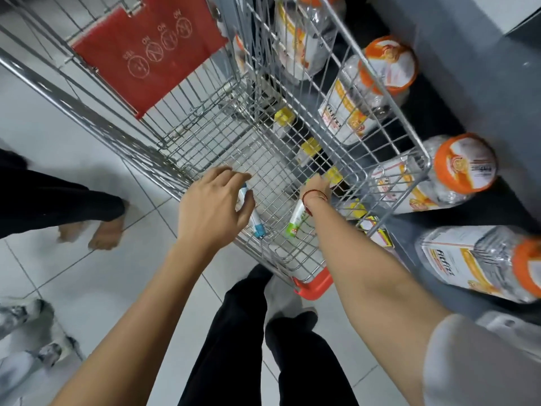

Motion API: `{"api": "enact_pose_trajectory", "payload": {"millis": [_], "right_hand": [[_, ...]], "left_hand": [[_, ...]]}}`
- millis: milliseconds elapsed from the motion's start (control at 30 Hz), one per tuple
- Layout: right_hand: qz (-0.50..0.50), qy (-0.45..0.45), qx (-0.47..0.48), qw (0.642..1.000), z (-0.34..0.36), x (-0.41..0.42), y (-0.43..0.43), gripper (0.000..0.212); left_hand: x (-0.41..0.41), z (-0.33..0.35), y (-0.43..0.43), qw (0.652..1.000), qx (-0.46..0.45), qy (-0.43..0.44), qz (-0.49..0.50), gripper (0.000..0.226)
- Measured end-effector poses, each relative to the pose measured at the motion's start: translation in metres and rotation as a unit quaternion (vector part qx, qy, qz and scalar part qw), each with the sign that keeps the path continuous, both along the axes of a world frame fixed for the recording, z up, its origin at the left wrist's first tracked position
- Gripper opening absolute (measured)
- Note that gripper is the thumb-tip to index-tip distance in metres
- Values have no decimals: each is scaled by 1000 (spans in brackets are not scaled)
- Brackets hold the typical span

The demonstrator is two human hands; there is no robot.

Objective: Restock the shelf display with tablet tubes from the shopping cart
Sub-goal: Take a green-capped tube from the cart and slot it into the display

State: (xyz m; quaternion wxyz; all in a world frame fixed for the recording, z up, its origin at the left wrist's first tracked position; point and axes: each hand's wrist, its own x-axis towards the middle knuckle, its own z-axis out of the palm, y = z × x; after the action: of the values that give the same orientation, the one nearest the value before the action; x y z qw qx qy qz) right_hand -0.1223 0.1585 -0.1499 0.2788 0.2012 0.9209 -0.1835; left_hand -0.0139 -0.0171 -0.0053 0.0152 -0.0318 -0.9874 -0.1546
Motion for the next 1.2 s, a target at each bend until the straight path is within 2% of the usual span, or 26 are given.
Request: {"api": "enact_pose_trajectory", "payload": {"millis": [67, 133, 267, 400, 467, 567, 733, 867, 1067, 1200], "right_hand": [[1, 26, -10, 1000, 22, -2, 6, 23], [-14, 42, -45, 998, 50, -4, 14, 29], [-37, 118, -176, 977, 119, -4, 43, 44], [-45, 206, -332, 920, 194, 3, 88, 39], [-60, 242, -403, 880, 233, 13, 113, 32], [-76, 282, -466, 835, 289, 34, 148, 33], [-71, 362, -450, 813, 352, 71, 206, 31], [-83, 415, -395, 815, 389, 103, 252, 33], [-99, 481, -305, 816, 420, 142, 308, 32], [-112, 509, -190, 832, 432, 156, 331, 31]], "left_hand": [[0, 3, 1, 1000, -5, -6, -2, 33], [-1, 5, 1, 1000, -3, -7, -7, 31], [-2, 9, 2, 1000, -7, -27, -13, 20], [-11, 15, 14, 998, 20, -45, -37, 24], [-21, 26, 35, 997, 33, -24, -68, 24], [-40, 53, 83, 989, 70, 21, -129, 25], [-66, 103, 175, 957, 120, 109, -242, 32], [-73, 125, 236, 922, 120, 116, -348, 45], [-74, 122, 293, 893, 54, 85, -438, 51], [-66, 115, 308, 882, -2, 93, -461, 56]]}}
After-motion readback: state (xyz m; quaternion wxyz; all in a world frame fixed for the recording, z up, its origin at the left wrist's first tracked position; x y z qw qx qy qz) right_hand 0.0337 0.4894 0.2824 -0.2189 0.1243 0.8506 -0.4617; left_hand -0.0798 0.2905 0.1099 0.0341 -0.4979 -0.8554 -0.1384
